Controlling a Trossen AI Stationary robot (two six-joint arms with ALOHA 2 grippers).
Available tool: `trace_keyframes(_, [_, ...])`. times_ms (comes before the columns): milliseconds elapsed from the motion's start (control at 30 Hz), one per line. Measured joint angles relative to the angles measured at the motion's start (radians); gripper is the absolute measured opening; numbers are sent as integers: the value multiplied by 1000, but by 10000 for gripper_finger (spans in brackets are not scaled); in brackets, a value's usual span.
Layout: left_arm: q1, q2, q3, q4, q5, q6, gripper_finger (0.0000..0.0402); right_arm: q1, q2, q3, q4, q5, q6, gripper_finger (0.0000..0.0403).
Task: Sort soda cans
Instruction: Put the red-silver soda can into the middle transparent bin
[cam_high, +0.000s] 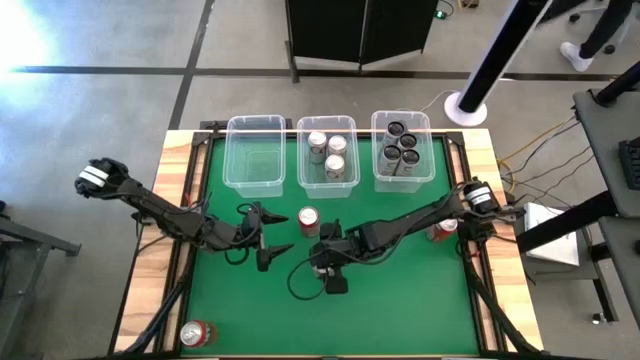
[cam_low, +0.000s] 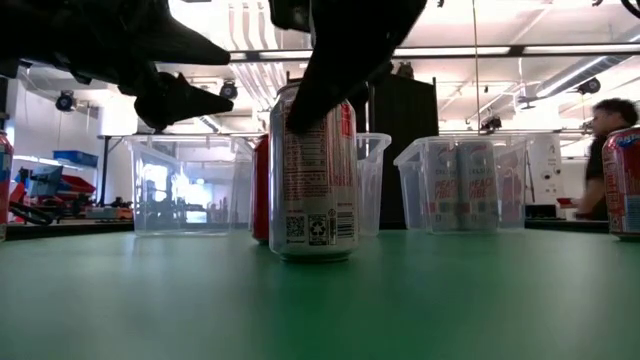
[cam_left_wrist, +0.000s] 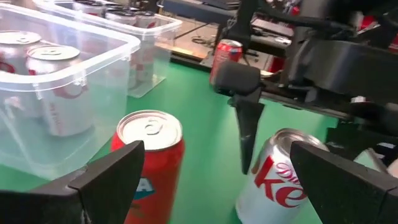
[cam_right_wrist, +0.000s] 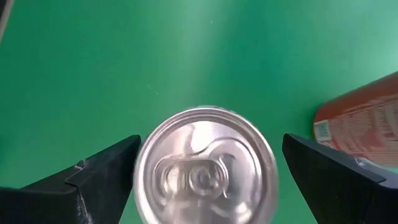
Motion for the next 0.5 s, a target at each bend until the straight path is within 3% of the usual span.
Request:
trace_keyframes(200, [0, -6, 0, -32, -37, -6, 387, 0, 20, 0, 10, 24, -1, 373])
trace_keyframes(433, [4, -2, 0, -61, -62, -21, 387, -4, 9, 0, 13, 25, 2, 301])
trace_keyframes(500, [4, -7, 0, -74, -98, -26, 387, -7, 8, 0, 8, 25, 16, 297])
